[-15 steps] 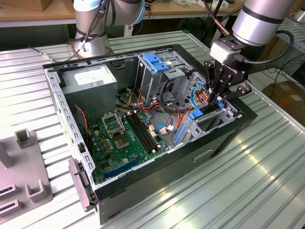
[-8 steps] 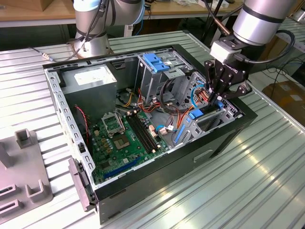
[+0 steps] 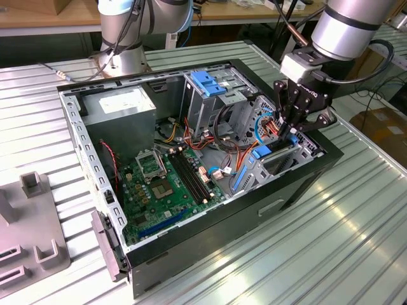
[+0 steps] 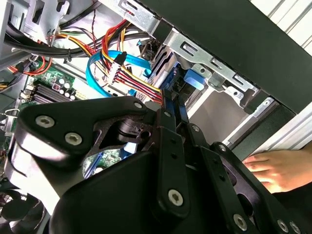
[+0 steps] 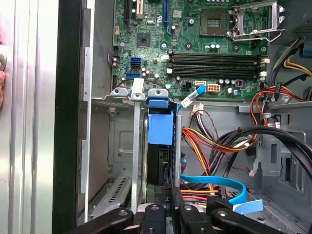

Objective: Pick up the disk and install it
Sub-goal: 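Insert the first disk wire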

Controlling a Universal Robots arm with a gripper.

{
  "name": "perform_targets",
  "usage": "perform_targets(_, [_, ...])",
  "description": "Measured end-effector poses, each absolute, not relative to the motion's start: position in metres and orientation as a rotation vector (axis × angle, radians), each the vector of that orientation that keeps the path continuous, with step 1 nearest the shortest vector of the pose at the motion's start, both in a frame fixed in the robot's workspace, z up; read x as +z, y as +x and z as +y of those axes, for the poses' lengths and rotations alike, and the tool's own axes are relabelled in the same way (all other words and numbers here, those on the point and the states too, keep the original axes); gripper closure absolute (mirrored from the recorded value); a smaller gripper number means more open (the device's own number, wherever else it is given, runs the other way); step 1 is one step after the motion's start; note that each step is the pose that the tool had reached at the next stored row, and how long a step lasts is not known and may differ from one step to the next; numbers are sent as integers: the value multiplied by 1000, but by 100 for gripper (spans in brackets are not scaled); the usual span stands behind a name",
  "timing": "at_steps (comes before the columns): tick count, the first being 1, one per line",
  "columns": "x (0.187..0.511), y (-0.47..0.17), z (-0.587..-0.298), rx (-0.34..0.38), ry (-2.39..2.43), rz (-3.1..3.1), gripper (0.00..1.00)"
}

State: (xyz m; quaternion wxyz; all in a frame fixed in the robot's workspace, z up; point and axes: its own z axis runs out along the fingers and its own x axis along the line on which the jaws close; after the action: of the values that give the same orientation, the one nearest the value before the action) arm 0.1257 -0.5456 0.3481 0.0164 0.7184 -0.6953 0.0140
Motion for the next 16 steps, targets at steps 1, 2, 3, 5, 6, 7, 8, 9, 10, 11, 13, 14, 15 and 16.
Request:
perform_targets(1, [347, 126, -546, 44, 2234, -2162, 84])
perform_targets(2, [347, 126, -546, 44, 2234, -2162, 84])
perform_targets(3, [346, 126, -546, 44, 2234, -2162, 84])
perform_targets(5, [346, 126, -546, 43, 2234, -2162, 84])
perform_targets(6, [345, 126, -546, 42, 2234, -2162, 84])
perform_targets(7, [345, 126, -546, 42, 2235, -2163, 84])
perform_targets(8, [345, 126, -546, 41, 2235, -2163, 84])
perform_targets(9, [344, 126, -546, 40, 2235, -2164, 84])
perform_targets(10, [343, 126, -546, 39, 2236, -2164, 84])
perform_targets(11, [342, 126, -546, 39, 2236, -2164, 84])
perform_targets(13, [340, 126, -546, 38, 2235, -2164, 84])
perform_targets(14, [340, 126, -546, 38, 2235, -2164, 84])
perform_targets(15, [340, 126, -546, 38, 2235, -2164, 84])
perform_targets(16, [340, 126, -546, 37, 2236, -2164, 84])
